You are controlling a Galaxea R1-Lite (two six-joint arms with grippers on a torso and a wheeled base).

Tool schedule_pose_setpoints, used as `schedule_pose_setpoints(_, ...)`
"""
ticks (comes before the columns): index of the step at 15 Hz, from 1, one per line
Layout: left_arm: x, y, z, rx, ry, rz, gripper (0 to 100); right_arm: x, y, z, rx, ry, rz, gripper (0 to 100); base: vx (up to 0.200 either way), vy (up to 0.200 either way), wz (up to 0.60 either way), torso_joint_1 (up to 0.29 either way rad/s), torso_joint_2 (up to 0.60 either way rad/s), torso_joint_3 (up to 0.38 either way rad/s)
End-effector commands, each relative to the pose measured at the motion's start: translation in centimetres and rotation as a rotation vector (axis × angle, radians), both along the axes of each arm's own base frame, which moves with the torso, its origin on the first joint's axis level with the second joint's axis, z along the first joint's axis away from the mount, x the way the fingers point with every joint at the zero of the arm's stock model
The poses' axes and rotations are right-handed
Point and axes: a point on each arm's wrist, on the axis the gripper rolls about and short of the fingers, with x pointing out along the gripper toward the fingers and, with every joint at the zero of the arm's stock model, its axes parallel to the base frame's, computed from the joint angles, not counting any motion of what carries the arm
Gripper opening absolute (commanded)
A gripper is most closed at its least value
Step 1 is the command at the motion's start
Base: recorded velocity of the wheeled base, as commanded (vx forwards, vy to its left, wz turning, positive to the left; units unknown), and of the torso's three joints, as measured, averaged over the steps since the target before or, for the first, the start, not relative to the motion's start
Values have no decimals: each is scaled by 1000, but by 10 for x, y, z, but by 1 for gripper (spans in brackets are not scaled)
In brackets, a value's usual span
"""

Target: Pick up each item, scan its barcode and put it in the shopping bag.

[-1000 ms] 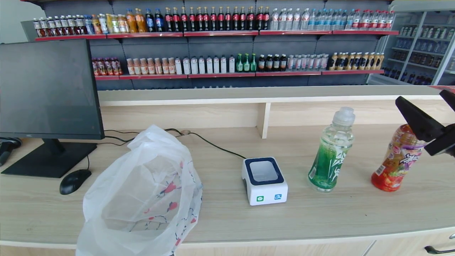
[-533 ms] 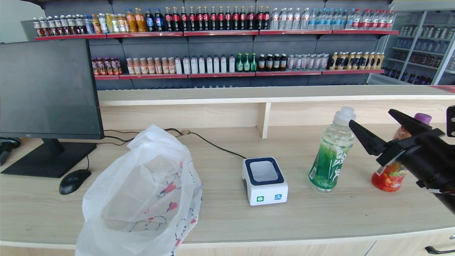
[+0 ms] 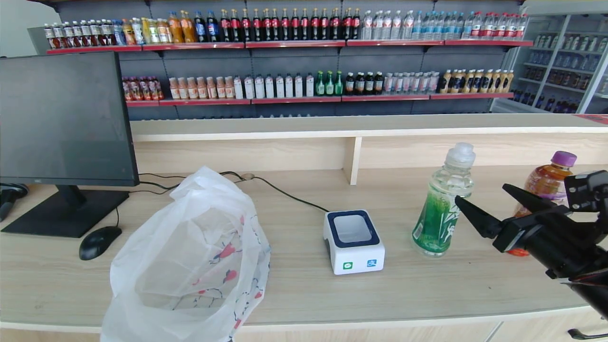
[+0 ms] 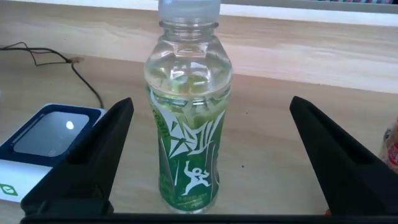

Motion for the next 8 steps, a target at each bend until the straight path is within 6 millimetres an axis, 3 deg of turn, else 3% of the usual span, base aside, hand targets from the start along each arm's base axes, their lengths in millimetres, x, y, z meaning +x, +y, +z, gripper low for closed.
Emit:
schedule_pose_setpoints(1, 0, 0, 0, -1, -1, 1, 100, 3, -1, -9, -4, 45, -7, 100, 0, 0, 0, 0, 0, 0)
schedule_pose_setpoints(3, 0, 0, 0, -1, -1, 1, 100, 8, 0, -17, -10, 76, -4, 100, 0, 0, 0, 0, 0, 0)
schedule_pose_setpoints(8, 0, 0, 0, -1, -1, 1, 100, -5, -1, -32, 4, 166, -3, 100, 0, 0, 0, 0, 0, 0)
